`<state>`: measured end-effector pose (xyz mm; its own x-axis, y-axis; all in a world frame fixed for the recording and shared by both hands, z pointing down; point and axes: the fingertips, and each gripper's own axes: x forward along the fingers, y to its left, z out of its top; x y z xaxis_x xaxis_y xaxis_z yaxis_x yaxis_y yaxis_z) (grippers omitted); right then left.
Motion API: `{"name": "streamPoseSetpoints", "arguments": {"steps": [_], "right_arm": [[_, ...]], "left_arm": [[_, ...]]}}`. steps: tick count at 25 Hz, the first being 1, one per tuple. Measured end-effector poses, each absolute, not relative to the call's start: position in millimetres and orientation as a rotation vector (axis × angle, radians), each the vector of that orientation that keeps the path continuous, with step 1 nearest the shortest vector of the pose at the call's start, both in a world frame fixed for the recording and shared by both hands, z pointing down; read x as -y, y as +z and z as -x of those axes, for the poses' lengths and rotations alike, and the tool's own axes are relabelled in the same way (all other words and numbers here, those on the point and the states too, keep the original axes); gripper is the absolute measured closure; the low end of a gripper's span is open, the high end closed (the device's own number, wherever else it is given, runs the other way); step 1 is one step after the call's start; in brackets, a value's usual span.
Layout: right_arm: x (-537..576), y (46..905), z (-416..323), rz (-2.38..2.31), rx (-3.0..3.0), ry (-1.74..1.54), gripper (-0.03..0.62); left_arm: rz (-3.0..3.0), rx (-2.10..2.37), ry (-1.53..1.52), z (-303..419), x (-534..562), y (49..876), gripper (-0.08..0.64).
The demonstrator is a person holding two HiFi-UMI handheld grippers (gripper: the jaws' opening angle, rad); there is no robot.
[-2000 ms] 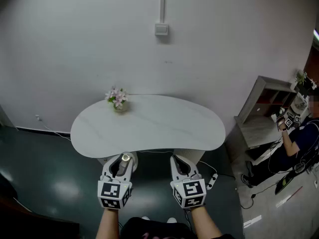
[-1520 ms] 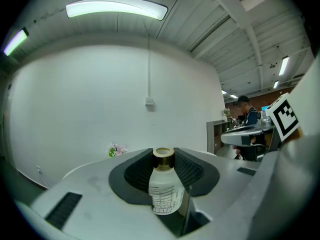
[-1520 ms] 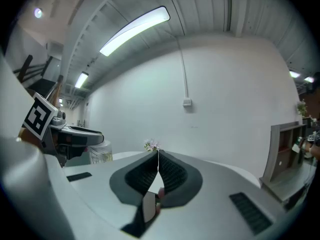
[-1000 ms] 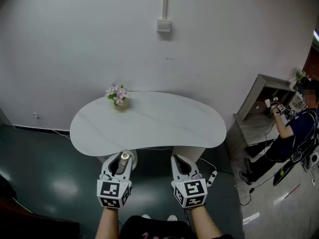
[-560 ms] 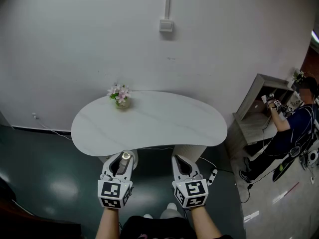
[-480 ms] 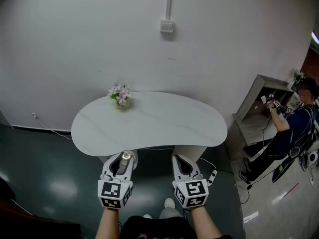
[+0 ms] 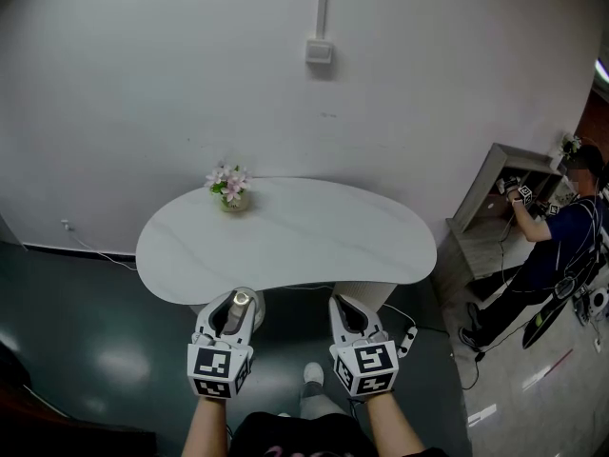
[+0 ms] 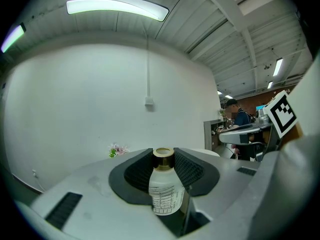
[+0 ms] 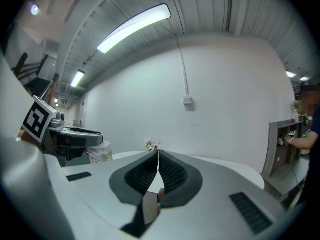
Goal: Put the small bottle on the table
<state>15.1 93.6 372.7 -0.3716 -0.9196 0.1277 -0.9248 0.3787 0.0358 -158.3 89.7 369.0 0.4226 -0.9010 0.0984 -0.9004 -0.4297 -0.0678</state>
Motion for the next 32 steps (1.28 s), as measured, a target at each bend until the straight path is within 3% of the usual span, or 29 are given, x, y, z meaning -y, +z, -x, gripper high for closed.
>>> {"name": "streamPoseSetpoints", "arguments": {"steps": [32], "right_arm": [[34.8, 404.7, -42.3, -1.616, 2.483, 0.177, 0.525]], "left_arm": [[2.679, -1.731, -0.291, 131.6, 33.4, 399.5, 0.428]]}}
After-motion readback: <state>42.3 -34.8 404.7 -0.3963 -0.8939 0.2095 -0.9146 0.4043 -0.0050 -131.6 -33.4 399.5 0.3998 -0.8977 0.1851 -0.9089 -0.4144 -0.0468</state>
